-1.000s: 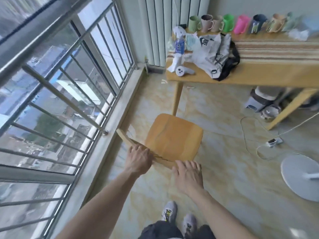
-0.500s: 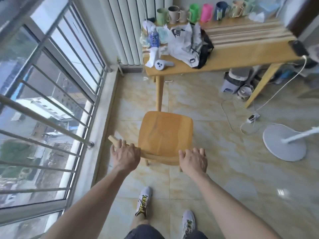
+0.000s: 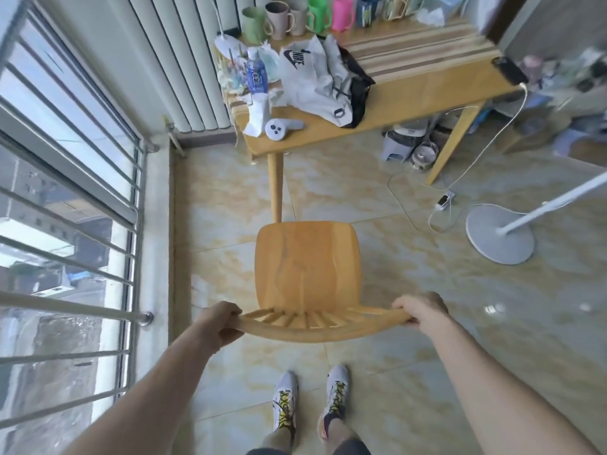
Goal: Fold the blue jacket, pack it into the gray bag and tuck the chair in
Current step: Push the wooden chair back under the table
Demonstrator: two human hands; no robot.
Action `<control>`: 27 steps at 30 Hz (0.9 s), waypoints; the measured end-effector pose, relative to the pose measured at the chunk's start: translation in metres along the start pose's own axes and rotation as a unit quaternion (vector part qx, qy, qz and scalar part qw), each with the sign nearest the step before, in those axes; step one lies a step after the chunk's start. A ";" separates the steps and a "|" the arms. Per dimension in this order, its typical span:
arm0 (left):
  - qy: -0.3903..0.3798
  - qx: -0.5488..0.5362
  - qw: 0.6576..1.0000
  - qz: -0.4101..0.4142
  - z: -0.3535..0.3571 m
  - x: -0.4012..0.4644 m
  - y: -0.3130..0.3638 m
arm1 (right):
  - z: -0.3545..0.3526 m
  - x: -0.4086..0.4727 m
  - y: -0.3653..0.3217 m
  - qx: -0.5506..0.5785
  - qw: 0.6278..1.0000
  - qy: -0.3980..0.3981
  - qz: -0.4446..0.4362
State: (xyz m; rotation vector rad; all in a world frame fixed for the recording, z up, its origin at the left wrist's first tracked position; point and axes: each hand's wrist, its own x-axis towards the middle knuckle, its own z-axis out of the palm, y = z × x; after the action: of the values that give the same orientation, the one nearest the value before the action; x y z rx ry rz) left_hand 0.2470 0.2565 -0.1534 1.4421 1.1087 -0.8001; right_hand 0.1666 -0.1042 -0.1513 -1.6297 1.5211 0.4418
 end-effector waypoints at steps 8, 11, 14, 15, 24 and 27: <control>-0.128 -0.191 0.969 -0.086 0.019 -0.052 0.001 | 0.024 -0.029 0.016 0.343 0.917 -0.162 0.125; -0.141 -0.204 0.964 -0.096 0.024 -0.060 0.004 | 0.021 -0.025 0.018 0.359 0.903 -0.200 0.124; -0.135 -0.210 0.965 -0.086 0.026 -0.061 0.004 | 0.015 -0.020 0.018 0.356 0.895 -0.232 0.133; -0.126 -0.205 0.967 -0.081 0.026 -0.057 0.005 | 0.014 -0.016 0.019 0.353 0.895 -0.237 0.136; -0.060 -0.114 0.991 -0.024 0.029 -0.016 0.066 | -0.001 0.001 -0.060 0.338 0.899 -0.261 0.100; -0.049 -0.118 0.992 0.007 0.057 -0.033 0.103 | -0.020 0.007 -0.102 0.331 0.895 -0.288 0.078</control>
State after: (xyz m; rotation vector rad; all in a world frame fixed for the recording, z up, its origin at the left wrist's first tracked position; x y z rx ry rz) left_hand 0.3381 0.1976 -0.0970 1.1989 1.0783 -0.6965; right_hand 0.2580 -0.1331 -0.1112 -0.7528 1.1602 0.3859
